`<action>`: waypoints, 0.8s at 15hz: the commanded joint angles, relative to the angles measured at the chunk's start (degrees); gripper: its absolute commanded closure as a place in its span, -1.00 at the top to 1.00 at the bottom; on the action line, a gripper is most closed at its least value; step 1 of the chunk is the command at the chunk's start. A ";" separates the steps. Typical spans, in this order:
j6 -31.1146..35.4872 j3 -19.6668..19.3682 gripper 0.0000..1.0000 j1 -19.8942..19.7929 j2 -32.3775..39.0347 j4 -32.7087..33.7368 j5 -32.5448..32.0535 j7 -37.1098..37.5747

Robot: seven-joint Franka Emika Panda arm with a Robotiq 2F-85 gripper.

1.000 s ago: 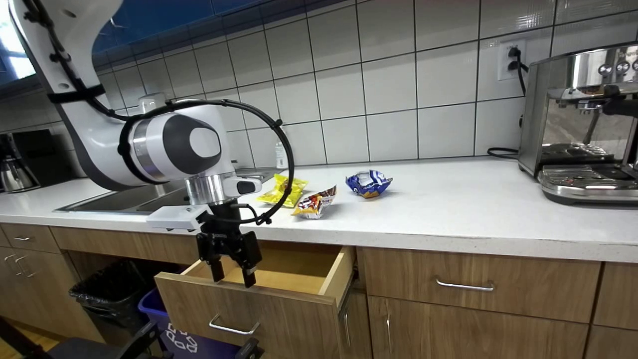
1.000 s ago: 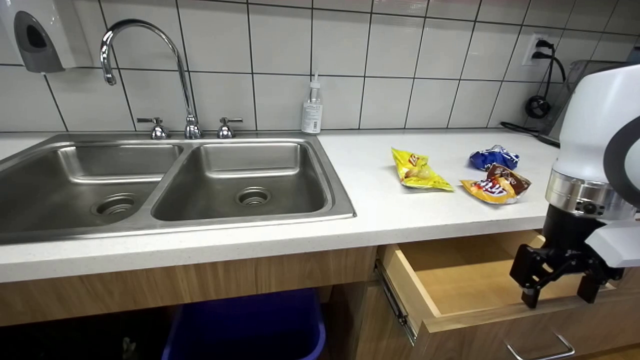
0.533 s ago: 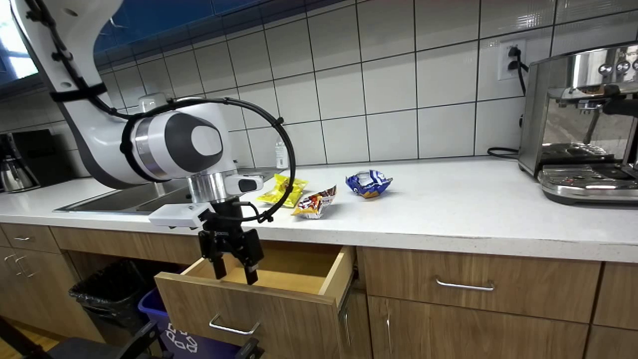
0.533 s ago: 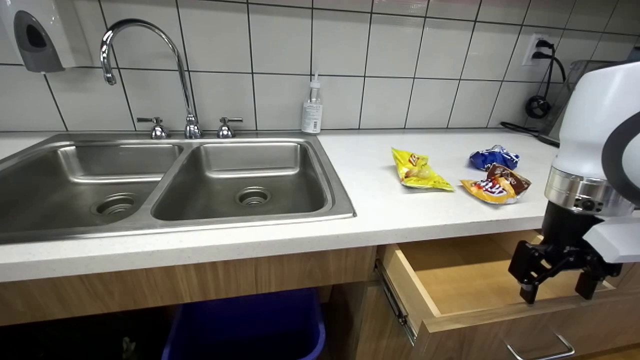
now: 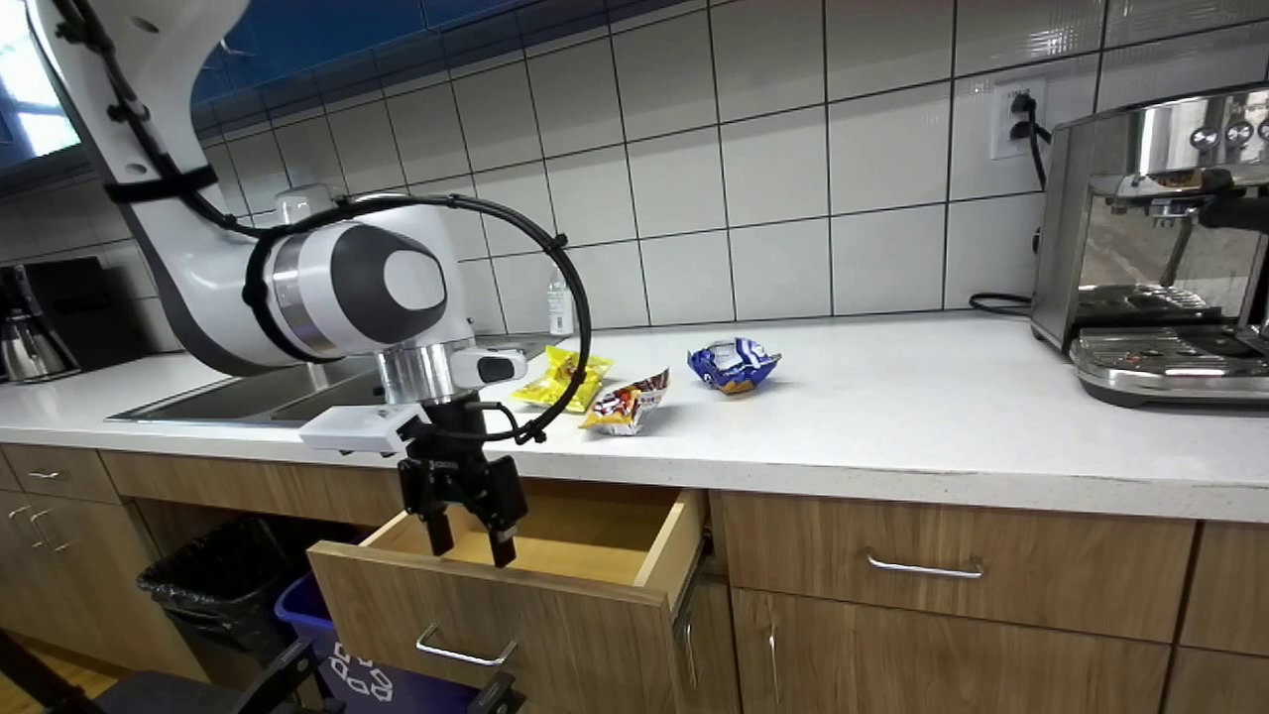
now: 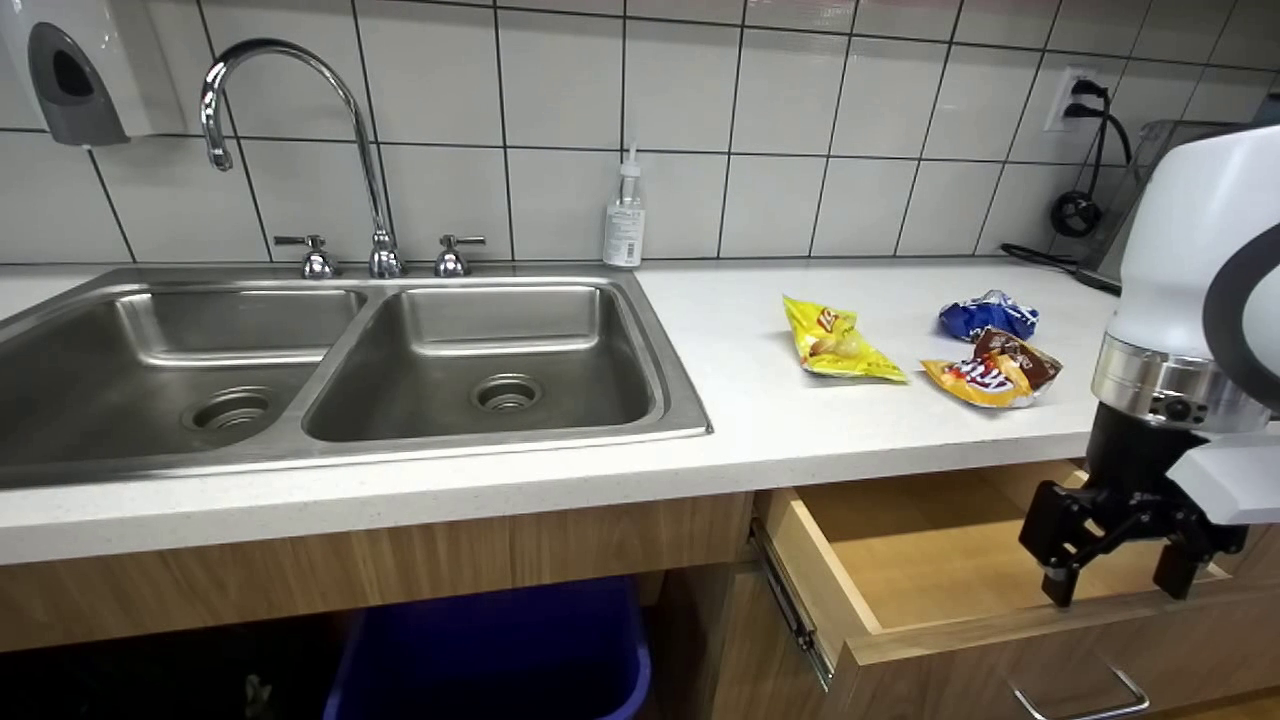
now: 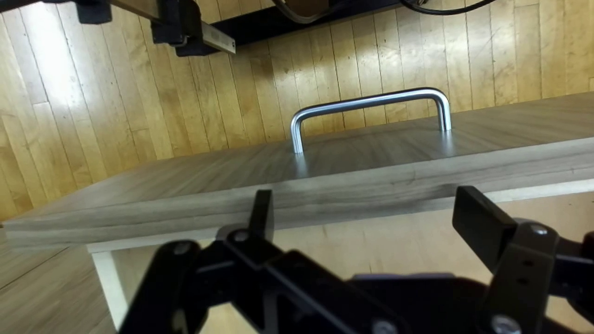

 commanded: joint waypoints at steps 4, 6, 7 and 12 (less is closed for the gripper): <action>-2.21 -0.25 1.00 -0.78 0.96 2.90 -0.01 1.05; -2.52 -0.43 1.00 -0.72 1.66 3.91 -0.12 1.10; -2.66 -0.53 1.00 -0.65 2.09 4.42 -0.21 1.17; -3.61 -0.84 1.00 -0.32 4.75 6.93 -0.11 1.08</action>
